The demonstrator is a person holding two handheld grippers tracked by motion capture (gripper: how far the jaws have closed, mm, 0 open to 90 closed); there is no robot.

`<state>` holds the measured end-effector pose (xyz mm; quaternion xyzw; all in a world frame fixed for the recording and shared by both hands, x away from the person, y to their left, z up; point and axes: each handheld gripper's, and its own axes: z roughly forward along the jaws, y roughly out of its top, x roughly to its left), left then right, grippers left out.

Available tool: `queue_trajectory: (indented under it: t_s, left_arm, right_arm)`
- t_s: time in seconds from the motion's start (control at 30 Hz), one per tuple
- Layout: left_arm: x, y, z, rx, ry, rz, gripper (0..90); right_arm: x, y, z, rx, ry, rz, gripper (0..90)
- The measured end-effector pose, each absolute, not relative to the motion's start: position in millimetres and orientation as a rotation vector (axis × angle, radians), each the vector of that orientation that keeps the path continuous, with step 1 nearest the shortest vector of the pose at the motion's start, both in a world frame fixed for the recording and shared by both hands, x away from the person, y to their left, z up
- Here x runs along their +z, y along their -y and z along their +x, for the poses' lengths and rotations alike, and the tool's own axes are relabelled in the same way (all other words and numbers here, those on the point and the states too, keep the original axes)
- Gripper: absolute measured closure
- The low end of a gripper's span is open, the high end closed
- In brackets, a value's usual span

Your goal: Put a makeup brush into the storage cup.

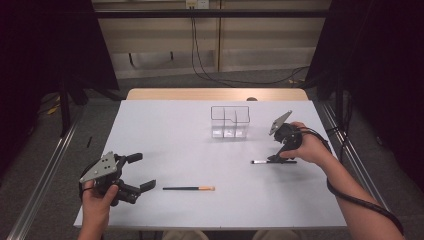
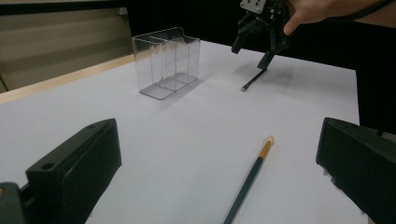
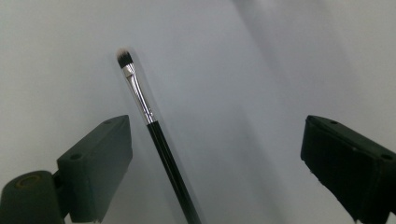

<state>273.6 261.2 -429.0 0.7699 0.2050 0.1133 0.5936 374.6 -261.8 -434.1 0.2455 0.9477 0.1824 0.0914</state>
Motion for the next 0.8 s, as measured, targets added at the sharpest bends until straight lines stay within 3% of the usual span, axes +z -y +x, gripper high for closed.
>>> queue_trajectory:
  t_s: [0.33,0.8]
  left_arm:
    - [-428.9,-262.2,273.9,0.263,-0.474,1.792,0.0]
    - [-429.2,-260.3,274.3,0.266,-0.474,1.803,0.0]
  right_arm:
    - [-437.5,263.0,375.5,0.414,-2.891,0.759,14.6]
    - [-440.3,269.9,372.5,0.312,-2.96,0.655,35.8]
